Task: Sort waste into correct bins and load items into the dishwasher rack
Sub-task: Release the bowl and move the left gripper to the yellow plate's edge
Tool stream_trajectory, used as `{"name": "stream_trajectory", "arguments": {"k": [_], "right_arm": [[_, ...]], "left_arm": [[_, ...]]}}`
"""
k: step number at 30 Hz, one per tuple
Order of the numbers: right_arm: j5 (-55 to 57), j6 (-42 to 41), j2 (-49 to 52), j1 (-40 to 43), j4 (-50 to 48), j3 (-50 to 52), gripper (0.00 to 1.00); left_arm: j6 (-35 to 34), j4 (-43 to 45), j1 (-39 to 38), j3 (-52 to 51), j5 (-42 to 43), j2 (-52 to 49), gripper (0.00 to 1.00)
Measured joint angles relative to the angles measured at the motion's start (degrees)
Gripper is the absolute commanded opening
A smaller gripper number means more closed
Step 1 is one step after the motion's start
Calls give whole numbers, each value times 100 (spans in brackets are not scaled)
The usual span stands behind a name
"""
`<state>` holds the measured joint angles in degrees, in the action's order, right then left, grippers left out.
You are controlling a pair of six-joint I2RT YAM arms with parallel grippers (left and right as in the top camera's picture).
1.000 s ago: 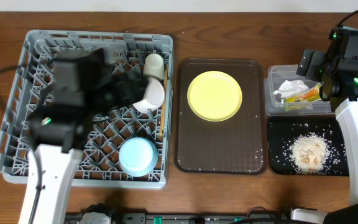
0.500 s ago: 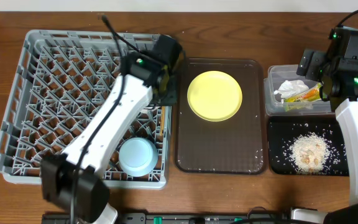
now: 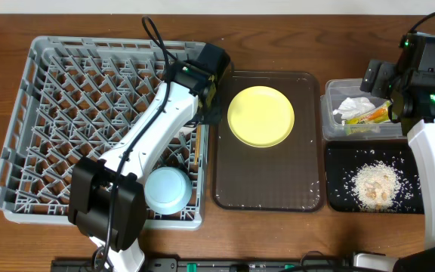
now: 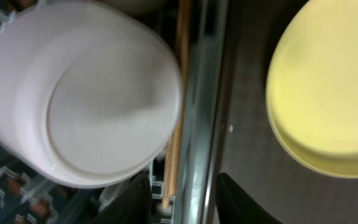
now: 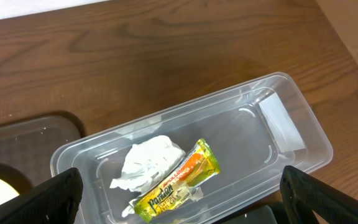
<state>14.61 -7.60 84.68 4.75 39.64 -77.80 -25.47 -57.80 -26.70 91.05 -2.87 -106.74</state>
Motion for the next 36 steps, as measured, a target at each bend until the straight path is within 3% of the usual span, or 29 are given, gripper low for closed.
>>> {"name": "stream_trajectory", "arguments": {"k": [14, 25, 36], "right_arm": [[0, 0, 0, 0, 0, 2, 99], [0, 0, 0, 0, 0, 2, 99], [0, -2, 0, 0, 0, 2, 99]], "left_arm": [[0, 321, 0, -393, 83, 0, 40], [-11, 671, -94, -739, 107, 0, 23], [2, 984, -111, -750, -90, 0, 22]]}}
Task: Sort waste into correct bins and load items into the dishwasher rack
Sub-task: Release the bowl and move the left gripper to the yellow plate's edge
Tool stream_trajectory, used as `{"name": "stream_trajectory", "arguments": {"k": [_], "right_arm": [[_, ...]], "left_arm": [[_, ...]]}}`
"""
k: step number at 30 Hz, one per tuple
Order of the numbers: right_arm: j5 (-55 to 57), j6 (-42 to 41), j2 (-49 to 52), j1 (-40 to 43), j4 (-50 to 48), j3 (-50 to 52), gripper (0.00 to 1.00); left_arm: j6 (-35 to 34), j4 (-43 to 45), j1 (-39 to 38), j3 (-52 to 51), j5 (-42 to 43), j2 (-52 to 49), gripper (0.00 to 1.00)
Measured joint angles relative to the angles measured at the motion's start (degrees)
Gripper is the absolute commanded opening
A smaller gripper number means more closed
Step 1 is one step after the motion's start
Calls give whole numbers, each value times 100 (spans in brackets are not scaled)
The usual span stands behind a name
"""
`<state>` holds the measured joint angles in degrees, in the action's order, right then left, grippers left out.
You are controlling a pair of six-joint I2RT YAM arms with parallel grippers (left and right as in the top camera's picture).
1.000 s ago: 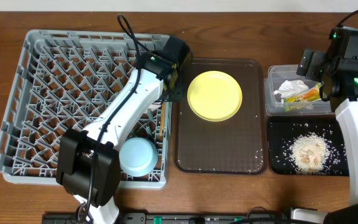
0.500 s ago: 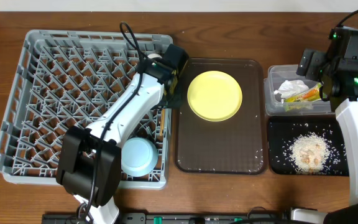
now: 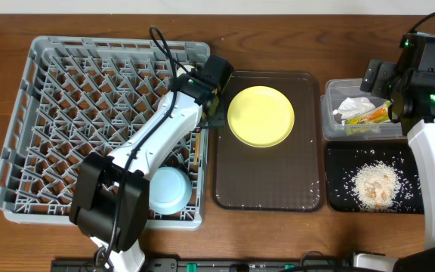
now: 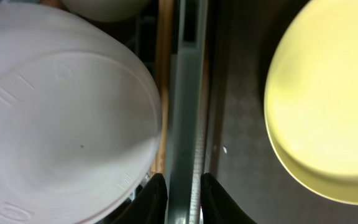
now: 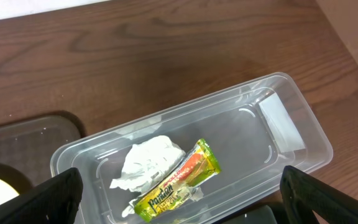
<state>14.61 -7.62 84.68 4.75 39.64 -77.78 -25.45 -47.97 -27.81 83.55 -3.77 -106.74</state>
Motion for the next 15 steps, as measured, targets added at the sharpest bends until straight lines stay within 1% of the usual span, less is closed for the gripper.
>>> {"name": "stream_trajectory", "arguments": {"k": [2, 3, 4, 15], "right_arm": [[0, 2, 0, 0, 0, 0, 99], [0, 2, 0, 0, 0, -2, 99], [0, 2, 0, 0, 0, 0, 99], [0, 2, 0, 0, 0, 0, 99]], "left_arm": [[0, 4, 0, 0, -85, 0, 19], [2, 9, 0, 0, -116, 0, 15], [7, 26, 0, 0, -120, 0, 14], [76, 105, -17, -9, -157, 0, 14]]}}
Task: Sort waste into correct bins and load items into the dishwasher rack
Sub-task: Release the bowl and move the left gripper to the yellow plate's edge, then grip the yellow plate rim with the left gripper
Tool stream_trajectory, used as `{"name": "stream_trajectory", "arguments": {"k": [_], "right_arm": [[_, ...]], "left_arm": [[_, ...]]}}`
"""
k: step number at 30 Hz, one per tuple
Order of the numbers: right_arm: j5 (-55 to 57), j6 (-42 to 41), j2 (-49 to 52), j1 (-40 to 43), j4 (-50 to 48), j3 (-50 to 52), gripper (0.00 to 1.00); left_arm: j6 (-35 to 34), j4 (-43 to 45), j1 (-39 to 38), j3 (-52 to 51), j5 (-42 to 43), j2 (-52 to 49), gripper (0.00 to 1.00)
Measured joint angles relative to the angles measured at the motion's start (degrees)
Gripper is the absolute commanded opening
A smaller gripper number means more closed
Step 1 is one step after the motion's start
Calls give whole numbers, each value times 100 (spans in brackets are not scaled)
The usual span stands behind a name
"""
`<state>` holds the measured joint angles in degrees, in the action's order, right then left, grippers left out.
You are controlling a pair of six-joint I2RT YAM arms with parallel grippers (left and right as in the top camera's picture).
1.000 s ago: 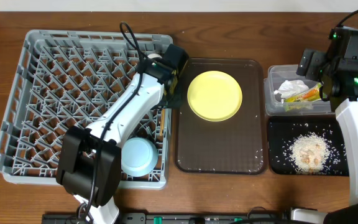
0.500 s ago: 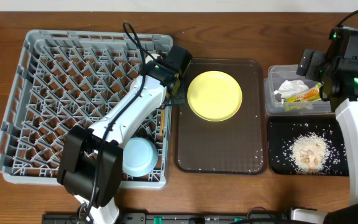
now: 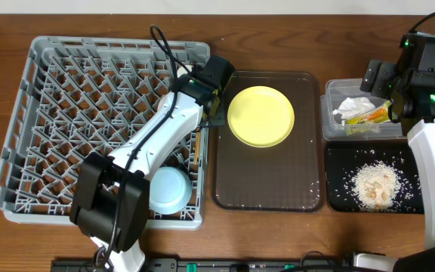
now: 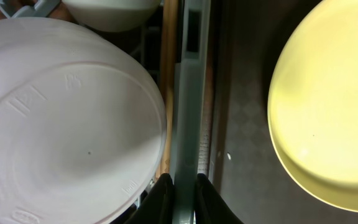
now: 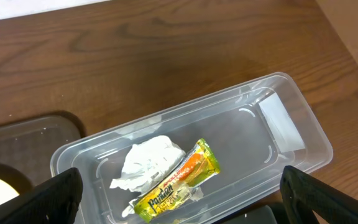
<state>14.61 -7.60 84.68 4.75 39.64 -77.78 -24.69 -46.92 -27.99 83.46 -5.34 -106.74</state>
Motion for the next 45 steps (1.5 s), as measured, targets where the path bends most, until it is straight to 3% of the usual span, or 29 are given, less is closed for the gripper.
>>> {"name": "stream_trajectory", "arguments": {"k": [9, 10, 13, 17, 20, 24, 25, 31, 39, 45], "right_arm": [[0, 0, 0, 0, 0, 0, 99], [0, 0, 0, 0, 0, 0, 99], [0, 0, 0, 0, 0, 0, 99], [0, 0, 0, 0, 0, 0, 99], [0, 0, 0, 0, 0, 0, 99], [0, 0, 0, 0, 0, 0, 99], [0, 0, 0, 0, 0, 0, 99], [-2, 0, 0, 0, 0, 0, 99], [0, 0, 0, 0, 0, 0, 99], [0, 0, 0, 0, 0, 0, 99]], "left_arm": [[107, 116, 2, -20, -63, -2, 17], [125, 127, 2, -20, -68, -2, 26], [256, 212, 2, -17, -136, -2, 39], [422, 175, 2, 31, -201, 4, 42], [470, 188, 2, 170, -188, 138, 33], [387, 374, -28, 284, 59, 697, 8], [352, 409, -55, 323, 155, 807, 6], [203, 713, -496, 479, 470, 841, 6], [24, 1604, -1266, 476, 586, -501, 6], [-61, 1532, -1672, 474, 651, -1198, 6]]}}
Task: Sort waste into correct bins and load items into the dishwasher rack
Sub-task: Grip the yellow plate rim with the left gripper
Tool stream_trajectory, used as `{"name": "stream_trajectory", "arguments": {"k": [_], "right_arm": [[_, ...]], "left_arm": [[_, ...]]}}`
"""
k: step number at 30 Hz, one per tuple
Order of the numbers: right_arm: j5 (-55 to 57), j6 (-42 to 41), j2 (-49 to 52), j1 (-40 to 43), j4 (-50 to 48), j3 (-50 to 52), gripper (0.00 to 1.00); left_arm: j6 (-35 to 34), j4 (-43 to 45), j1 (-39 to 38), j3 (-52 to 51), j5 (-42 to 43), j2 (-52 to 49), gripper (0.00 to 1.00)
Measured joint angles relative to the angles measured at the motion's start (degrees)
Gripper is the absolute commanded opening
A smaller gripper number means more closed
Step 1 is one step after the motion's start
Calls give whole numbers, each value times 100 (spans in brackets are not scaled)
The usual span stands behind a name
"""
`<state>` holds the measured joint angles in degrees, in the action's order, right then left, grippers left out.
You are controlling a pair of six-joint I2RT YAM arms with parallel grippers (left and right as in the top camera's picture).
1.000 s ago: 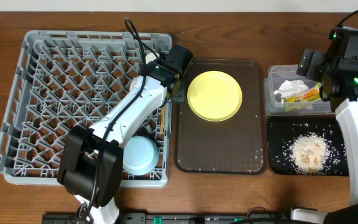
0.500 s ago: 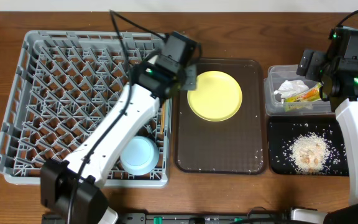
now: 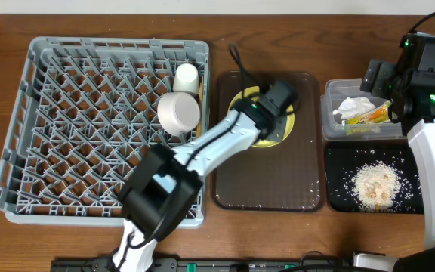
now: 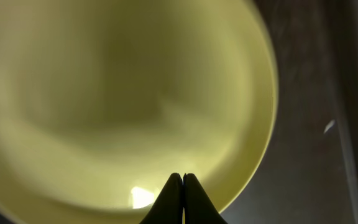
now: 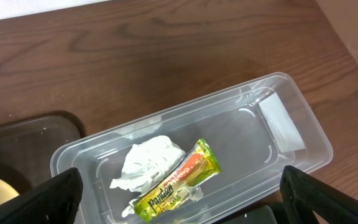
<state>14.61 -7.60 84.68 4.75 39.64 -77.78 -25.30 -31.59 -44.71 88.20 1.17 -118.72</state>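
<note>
A yellow plate lies on the brown tray and fills the left wrist view. My left gripper is over the plate's middle, its fingers shut together with nothing between them, low over the plate's surface. The grey dishwasher rack holds an upturned white cup and a smaller white cup. My right gripper hangs wide open above the clear bin, which holds a crumpled tissue and a yellow-green wrapper.
A black bin with rice and food scraps sits in front of the clear bin at the right. My left arm crosses the rack's right edge and the tray's left side. Brown table surrounds everything.
My left gripper has moved from the rack's right wall, beside the white cup, to over the middle of the yellow plate, and its fingers are now fully shut. The right arm has not moved.
My left gripper stood open over the rack's right wall next to the white cup. Its fingers were closer together at each later moment while it stayed there. Now it is shut over the plate on the tray. The right gripper stayed open above the clear bin throughout.
</note>
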Motion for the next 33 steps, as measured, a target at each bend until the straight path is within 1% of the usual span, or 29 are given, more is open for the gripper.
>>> {"name": "stream_trajectory", "arguments": {"k": [7, 11, 14, 17, 20, 26, 28, 31, 33], "right_arm": [[0, 0, 0, 0, 0, 0, 99], [0, 0, 0, 0, 0, 0, 99], [0, 0, 0, 0, 0, 0, 99], [-2, 0, 0, 0, 0, 0, 99], [0, 0, 0, 0, 0, -2, 99], [0, 0, 0, 0, 0, 0, 99], [0, 0, 0, 0, 0, 0, 99], [0, 0, 0, 0, 0, 0, 99], [0, 0, 0, 0, 0, 0, 99]], "left_arm": [[-20, -671, -326, -15, 44, -79, 6], [-20, -780, -549, -15, 197, -79, 6], [-17, -754, -697, -15, 177, -79, 6], [-17, -715, -739, -15, -98, -79, 6], [-31, -584, -621, -15, -341, -76, 6], [-66, -258, -369, -20, -568, -76, 6], [-72, -76, -358, -24, -597, -76, 6], [-197, -42, -380, -31, -590, -79, 6], [-258, -74, -382, -39, -422, -83, 6]]}}
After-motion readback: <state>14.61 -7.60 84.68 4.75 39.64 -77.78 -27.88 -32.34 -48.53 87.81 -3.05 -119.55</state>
